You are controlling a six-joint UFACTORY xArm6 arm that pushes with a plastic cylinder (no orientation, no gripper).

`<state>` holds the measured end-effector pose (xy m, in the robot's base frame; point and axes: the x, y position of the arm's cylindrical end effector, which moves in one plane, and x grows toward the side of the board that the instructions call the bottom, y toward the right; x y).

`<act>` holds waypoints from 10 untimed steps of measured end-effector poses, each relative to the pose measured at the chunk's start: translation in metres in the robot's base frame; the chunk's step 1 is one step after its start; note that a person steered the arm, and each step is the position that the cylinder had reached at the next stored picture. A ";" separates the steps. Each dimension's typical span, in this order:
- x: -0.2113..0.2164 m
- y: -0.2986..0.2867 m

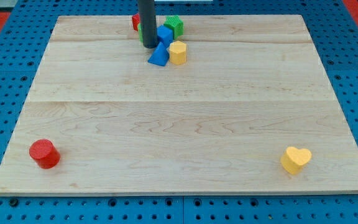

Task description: Move the red circle to the center of the board

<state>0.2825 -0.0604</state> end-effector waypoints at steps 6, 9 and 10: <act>0.336 -0.061; 0.286 -0.168; 0.249 -0.164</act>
<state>0.5314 -0.2244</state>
